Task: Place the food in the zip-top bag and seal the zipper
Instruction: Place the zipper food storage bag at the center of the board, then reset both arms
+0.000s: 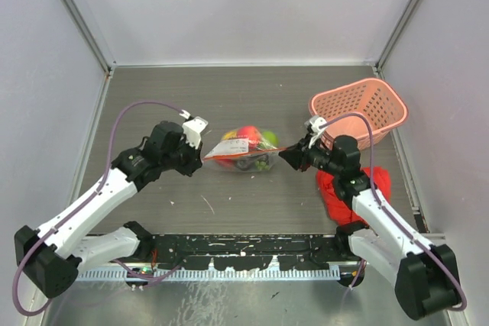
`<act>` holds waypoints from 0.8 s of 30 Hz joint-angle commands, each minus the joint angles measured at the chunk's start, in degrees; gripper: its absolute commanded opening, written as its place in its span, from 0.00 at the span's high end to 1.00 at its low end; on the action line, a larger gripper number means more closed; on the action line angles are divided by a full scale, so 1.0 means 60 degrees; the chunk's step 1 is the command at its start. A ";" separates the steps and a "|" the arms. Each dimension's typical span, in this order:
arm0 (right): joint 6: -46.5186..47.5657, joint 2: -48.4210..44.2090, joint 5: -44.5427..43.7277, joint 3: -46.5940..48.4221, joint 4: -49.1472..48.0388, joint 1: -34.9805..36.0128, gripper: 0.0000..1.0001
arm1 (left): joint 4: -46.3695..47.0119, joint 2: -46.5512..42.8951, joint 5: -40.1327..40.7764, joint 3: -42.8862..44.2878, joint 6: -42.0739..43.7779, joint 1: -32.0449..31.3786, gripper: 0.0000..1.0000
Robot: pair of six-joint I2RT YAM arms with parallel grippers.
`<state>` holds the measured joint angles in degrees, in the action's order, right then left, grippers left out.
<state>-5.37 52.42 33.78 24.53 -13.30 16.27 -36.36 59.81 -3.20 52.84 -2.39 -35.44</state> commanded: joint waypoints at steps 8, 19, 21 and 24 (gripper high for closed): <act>-0.0452 -0.2870 -0.1275 0.1011 0.2023 -0.0038 0.40 | -0.0050 -0.3047 0.0603 -0.0392 -0.1414 0.0071 0.45; -0.0795 -0.3366 -0.6986 0.3278 0.5240 -0.0041 0.00 | 0.0590 -0.5092 0.4118 -0.0154 -0.1128 0.0071 0.02; -0.1034 -0.3469 -0.8260 0.3442 0.5580 -0.0041 0.00 | 0.0891 -0.5436 0.4824 -0.0250 -0.1166 0.0071 0.02; -0.1057 -0.3794 -0.9330 0.3535 0.5941 -0.0039 0.00 | 0.1433 -0.5955 0.5510 -0.0424 -0.1072 0.0066 0.02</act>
<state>-9.58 31.77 -6.00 43.00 17.74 16.27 -35.35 27.22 20.18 50.24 -9.45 -35.44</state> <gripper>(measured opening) 0.999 0.981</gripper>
